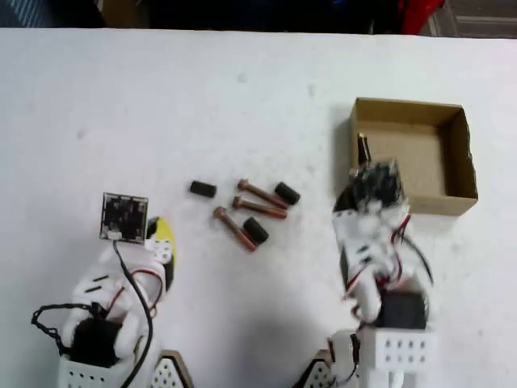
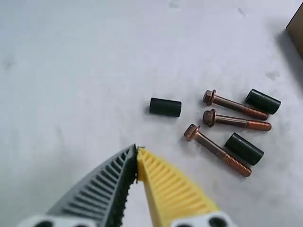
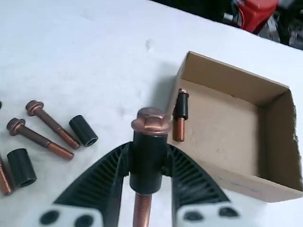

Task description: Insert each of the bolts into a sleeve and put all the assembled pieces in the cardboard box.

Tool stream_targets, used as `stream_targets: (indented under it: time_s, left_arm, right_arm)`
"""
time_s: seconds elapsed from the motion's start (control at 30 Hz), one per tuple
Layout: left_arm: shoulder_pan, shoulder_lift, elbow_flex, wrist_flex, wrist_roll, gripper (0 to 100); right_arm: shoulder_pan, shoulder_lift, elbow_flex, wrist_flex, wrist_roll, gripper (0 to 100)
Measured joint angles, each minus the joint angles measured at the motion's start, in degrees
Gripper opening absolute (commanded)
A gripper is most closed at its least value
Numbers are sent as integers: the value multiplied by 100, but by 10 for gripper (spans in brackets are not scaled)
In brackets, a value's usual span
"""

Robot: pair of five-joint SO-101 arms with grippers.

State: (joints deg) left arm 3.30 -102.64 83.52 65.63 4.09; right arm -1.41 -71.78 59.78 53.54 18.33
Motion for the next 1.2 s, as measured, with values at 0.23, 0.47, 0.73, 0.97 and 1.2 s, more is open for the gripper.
stream_targets:
  time_s: [0.23,0.47,0.73,0.97,1.2]
  left_arm:
    - [0,35,431,0,-149,21]
    - [0,26,457,0,-299,21]
    - [0,26,484,0,-325,22]
    - [0,70,879,-484,-325,22]
    - [0,53,888,-545,-325,22]
  right_arm:
    - [484,2558,-1609,0,0,16]
    - [976,5081,-3200,0,0,16]
    - [1152,7323,-5125,9,0,16]
    - [1152,8730,-6488,9,0,16]
    - [1152,10057,-7622,9,0,20]
